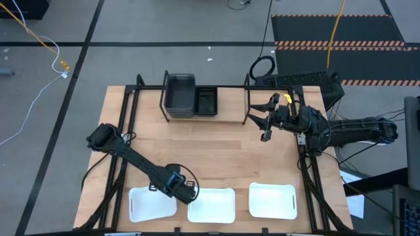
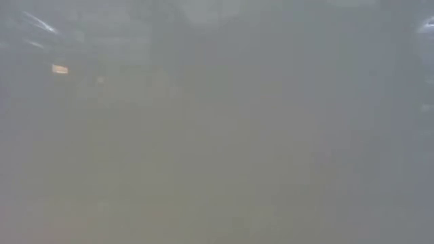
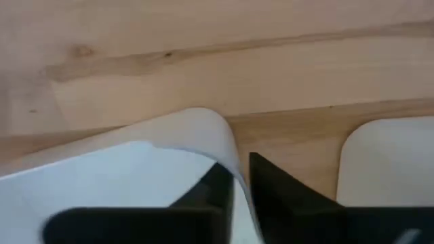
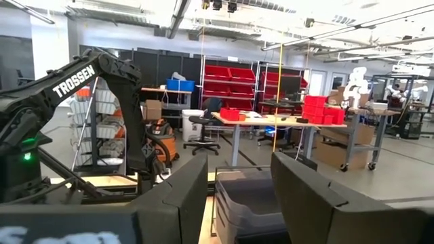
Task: Stack baskets on shelf by color
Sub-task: Put the bottom left white bin on the shelf
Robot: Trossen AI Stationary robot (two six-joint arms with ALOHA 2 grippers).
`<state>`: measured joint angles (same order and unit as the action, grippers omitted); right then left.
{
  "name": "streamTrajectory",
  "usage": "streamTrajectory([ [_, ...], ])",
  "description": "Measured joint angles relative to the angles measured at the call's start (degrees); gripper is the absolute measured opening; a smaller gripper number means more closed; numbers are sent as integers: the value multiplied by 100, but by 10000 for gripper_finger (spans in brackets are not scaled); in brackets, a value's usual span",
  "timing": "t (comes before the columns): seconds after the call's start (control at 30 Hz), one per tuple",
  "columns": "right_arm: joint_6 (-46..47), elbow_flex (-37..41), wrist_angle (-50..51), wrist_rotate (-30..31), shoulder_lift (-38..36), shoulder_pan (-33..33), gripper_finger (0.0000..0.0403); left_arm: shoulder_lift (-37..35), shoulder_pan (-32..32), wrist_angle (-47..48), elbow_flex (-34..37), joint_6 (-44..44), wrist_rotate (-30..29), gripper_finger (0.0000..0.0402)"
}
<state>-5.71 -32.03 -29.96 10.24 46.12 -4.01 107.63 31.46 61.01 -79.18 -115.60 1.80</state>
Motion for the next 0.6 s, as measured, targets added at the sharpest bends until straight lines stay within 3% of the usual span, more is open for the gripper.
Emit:
streamTrajectory([
  [0.1, -59, 0, -2, 0, 0, 0, 159, -4, -35, -102, -1, 227, 141, 10],
  [0.33, -51, 0, 55, -2, -49, 0, 159, -235, -140, -11, -399, 848, 476, 18],
  [0.47, 21, 0, 153, -2, -112, 0, 159, -498, -230, 173, -901, 1540, 107, 7],
  [0.6, 52, -4, 237, -2, -188, 0, 159, -739, -432, 608, -1550, 3180, -348, 6],
])
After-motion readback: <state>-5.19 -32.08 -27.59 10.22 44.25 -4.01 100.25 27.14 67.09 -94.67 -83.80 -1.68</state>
